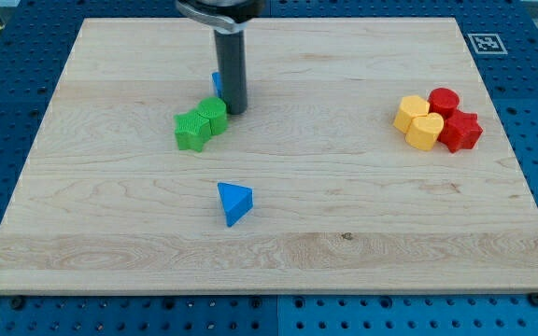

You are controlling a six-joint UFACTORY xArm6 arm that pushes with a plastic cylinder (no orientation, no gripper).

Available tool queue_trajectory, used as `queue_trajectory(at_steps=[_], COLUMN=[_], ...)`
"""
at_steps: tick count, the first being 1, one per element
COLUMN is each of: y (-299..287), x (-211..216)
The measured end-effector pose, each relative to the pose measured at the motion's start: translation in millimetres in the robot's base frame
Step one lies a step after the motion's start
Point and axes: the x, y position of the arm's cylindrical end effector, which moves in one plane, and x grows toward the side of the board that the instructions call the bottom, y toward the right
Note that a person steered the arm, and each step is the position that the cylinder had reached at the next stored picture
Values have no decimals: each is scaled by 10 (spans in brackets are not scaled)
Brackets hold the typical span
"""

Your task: Push the blue cube towards the top left of the board

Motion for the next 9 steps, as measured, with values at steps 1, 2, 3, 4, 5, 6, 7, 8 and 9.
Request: queue_trajectory(at_steps=[1, 2, 3, 4, 5, 6, 7, 8, 9], y=[-68, 352, 351, -73, -92, -128, -216, -257, -227], x=[-72, -87, -116, -328, -329, -372, -457, -457, -469])
